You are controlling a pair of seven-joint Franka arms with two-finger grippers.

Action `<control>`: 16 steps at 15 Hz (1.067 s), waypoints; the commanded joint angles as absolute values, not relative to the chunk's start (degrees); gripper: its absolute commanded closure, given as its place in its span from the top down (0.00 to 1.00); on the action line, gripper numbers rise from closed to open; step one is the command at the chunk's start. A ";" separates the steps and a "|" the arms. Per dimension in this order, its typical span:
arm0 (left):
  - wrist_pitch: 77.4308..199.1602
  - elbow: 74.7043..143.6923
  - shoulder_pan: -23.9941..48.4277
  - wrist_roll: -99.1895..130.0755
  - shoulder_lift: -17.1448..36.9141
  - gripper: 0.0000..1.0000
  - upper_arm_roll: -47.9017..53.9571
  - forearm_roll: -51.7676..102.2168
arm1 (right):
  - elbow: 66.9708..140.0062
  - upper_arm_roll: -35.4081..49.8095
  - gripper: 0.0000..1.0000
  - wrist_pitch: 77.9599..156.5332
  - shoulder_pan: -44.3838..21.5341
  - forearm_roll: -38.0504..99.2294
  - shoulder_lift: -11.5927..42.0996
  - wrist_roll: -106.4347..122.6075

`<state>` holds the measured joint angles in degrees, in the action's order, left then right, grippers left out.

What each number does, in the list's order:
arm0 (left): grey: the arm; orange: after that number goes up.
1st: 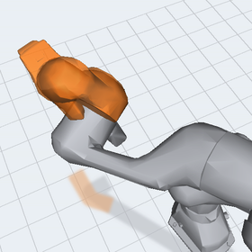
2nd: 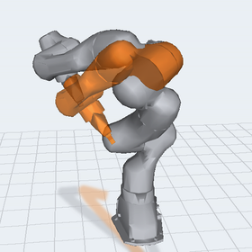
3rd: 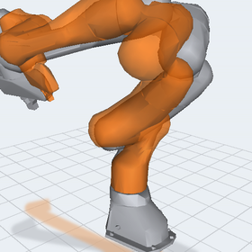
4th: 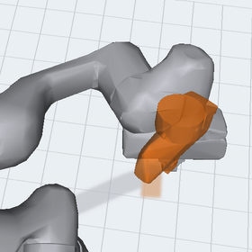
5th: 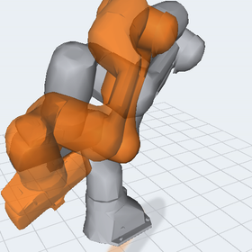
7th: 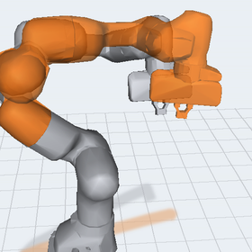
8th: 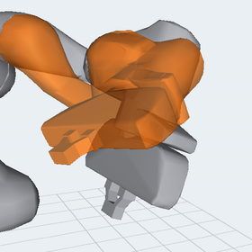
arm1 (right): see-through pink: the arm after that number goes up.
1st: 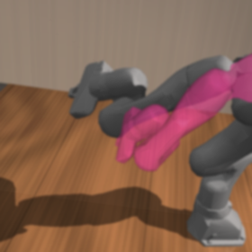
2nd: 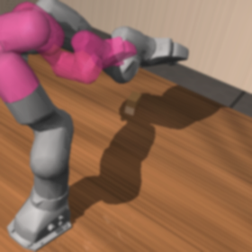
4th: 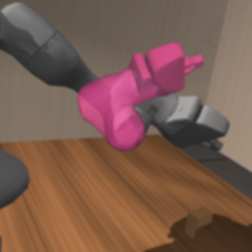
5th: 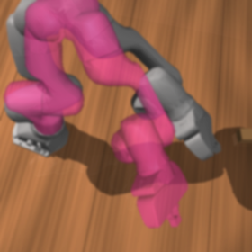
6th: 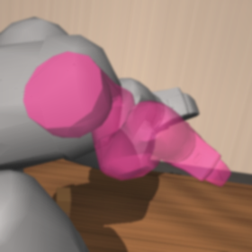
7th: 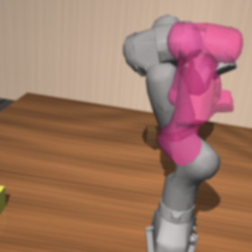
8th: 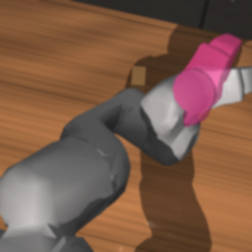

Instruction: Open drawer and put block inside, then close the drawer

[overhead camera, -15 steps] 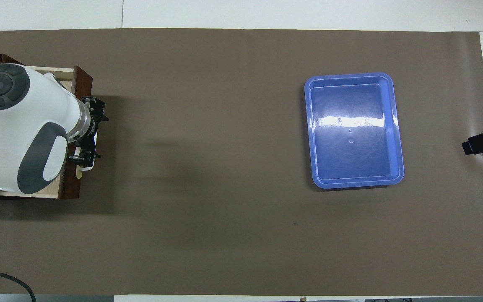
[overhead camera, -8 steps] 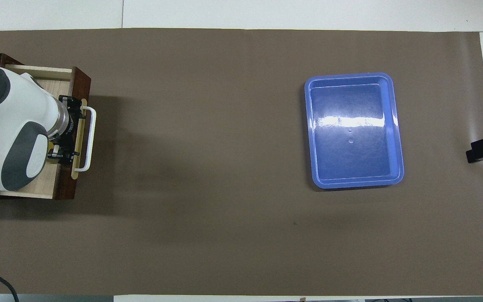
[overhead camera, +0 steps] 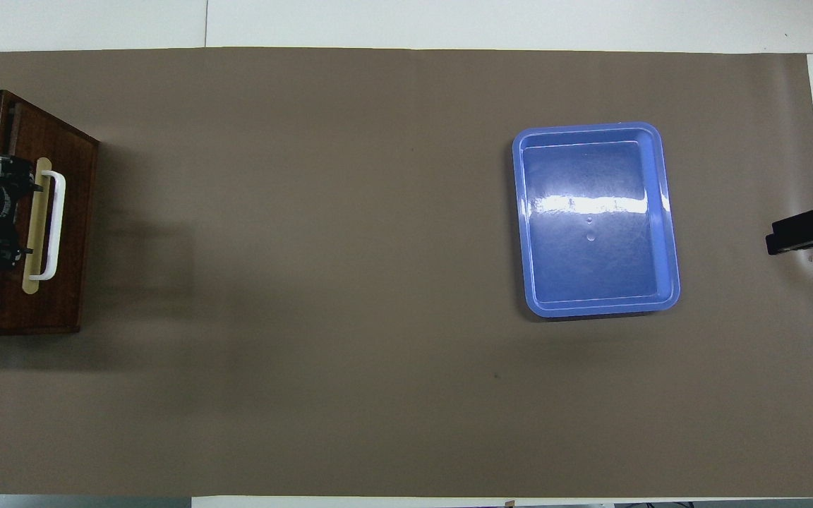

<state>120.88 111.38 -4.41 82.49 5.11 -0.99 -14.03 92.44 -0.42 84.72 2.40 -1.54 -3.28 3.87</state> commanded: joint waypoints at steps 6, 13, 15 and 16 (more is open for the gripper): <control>109.80 103.62 -0.18 67.64 3.45 1.00 0.26 -9.95 | 93.78 0.00 1.00 85.43 2.99 -2.55 -4.66 3.16; 92.83 98.89 2.54 25.18 -2.29 1.00 0.18 -1.23 | 93.78 0.00 1.00 85.25 2.99 -2.55 -4.66 3.51; 93.86 98.88 2.29 17.88 -1.76 1.00 0.09 -1.23 | 93.78 0.00 1.00 85.25 2.99 -2.55 -4.66 3.43; 93.08 98.79 2.37 15.49 -0.37 1.00 -0.35 -1.23 | 93.78 0.00 1.00 85.25 2.90 -2.55 -4.66 3.43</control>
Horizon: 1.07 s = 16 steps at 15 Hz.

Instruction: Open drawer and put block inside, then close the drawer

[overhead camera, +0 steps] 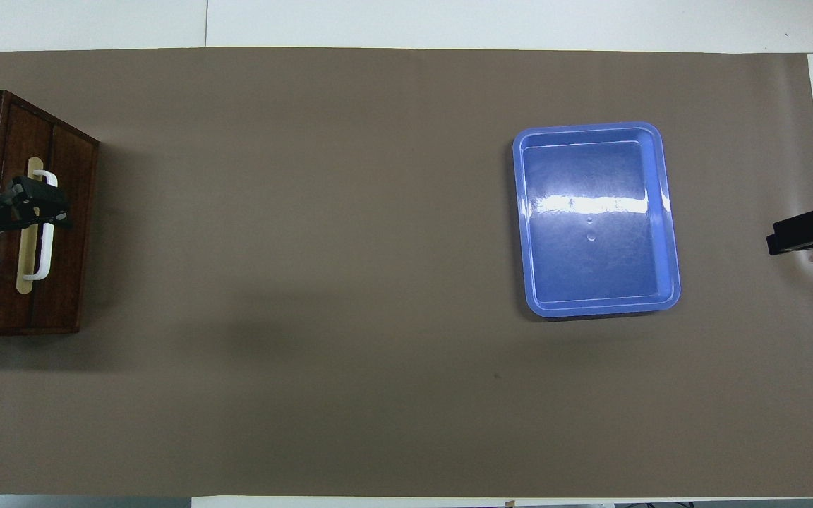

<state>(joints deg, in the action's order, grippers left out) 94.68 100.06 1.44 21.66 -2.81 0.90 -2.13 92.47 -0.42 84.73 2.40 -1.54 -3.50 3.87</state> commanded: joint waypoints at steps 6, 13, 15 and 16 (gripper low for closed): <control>88.34 92.99 -1.13 11.34 1.84 1.00 4.12 -1.23 | 93.78 0.00 1.00 85.25 2.90 -2.55 -4.66 3.43; 87.81 93.07 0.79 7.22 0.36 1.00 4.04 -1.23 | 93.78 0.09 1.00 85.25 2.90 -2.55 -4.75 3.43; 87.37 93.51 0.79 6.59 -0.35 1.00 4.04 -1.06 | 93.78 0.09 1.00 85.25 2.90 -2.55 -4.75 3.43; 87.36 93.86 0.79 6.50 -0.44 1.00 4.13 -1.05 | 93.78 0.00 1.00 85.25 2.90 -2.55 -4.75 3.43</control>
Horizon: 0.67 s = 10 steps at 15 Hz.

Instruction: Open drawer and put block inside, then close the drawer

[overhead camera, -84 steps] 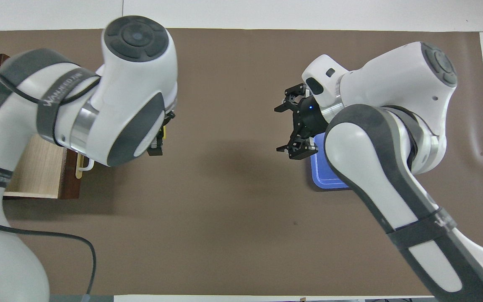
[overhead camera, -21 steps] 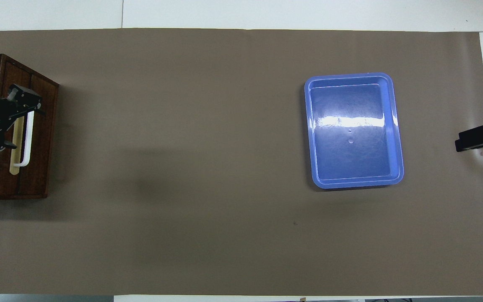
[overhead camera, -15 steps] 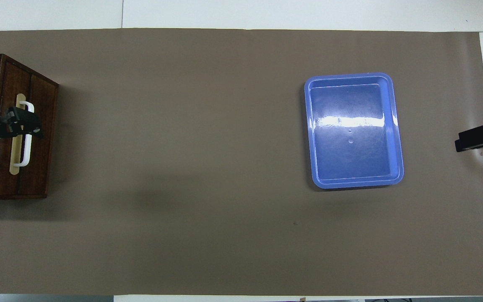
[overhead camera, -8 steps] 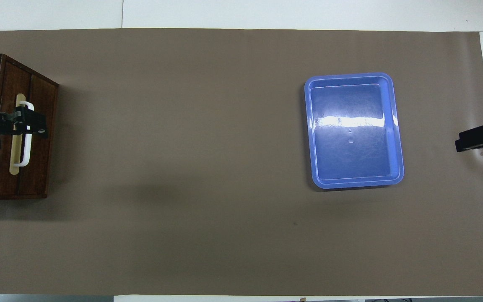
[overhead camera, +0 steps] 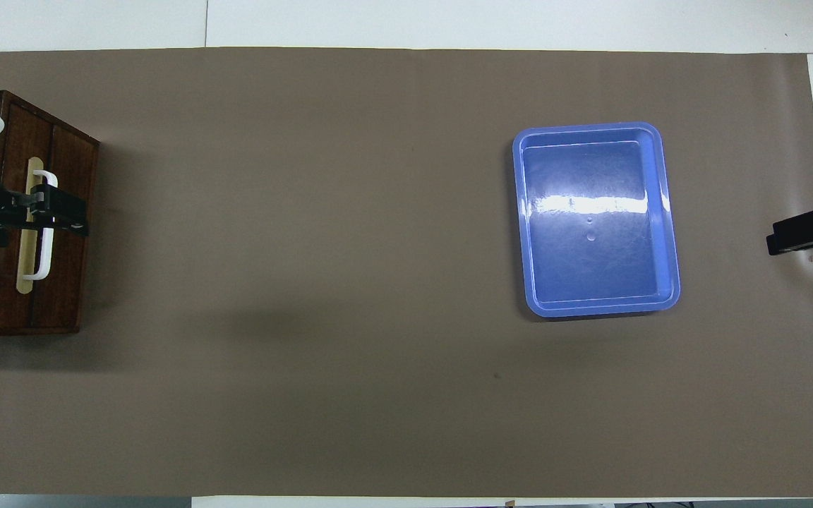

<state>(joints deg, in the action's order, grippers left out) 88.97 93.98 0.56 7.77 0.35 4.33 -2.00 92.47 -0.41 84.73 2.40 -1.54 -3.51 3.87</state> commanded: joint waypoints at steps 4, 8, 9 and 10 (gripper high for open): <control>85.60 93.43 0.44 1.69 -0.62 1.00 4.31 -1.49 | 93.78 0.00 1.00 85.25 2.90 -2.55 -4.75 3.43; 85.78 93.43 -0.09 -2.11 -0.79 1.00 4.13 -1.85 | 93.78 0.00 1.00 85.25 2.90 -2.55 -4.75 3.43; 85.26 93.34 -0.17 -2.11 -0.88 1.00 3.87 -1.76 | 93.78 0.09 1.00 85.25 2.90 -2.55 -4.75 3.43; 84.91 93.34 -0.18 -2.11 -1.23 1.00 3.87 -1.76 | 93.78 0.09 1.00 85.25 2.90 -2.55 -4.75 3.43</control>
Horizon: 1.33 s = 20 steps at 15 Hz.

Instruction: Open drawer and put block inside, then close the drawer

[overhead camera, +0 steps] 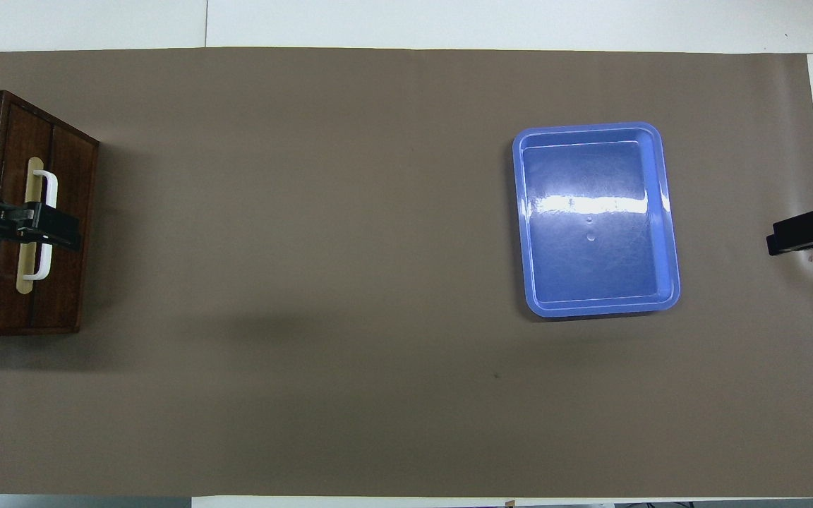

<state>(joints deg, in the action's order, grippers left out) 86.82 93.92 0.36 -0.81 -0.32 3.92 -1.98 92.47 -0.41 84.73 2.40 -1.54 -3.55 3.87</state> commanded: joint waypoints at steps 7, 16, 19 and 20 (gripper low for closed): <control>85.25 93.43 -0.18 -1.76 -2.11 1.00 3.69 -1.23 | 93.78 0.00 1.00 85.25 2.90 -2.55 -4.75 3.43; 85.60 93.87 -0.18 -2.02 -2.11 1.00 3.34 -0.97 | 93.78 0.09 1.00 85.25 2.90 -2.55 -4.66 3.43; 85.60 93.78 -0.26 -2.11 -2.11 1.00 3.16 -0.35 | 93.78 0.00 1.00 85.25 2.90 -2.55 -4.66 3.43; 85.78 93.95 -0.35 -2.20 -2.11 1.00 3.16 -0.35 | 93.78 0.00 1.00 85.25 2.90 -2.55 -4.66 3.43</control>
<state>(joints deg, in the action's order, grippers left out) 86.37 93.90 0.29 -1.11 -1.66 3.30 -1.67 92.47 -0.41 84.73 2.40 -1.54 -3.55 3.87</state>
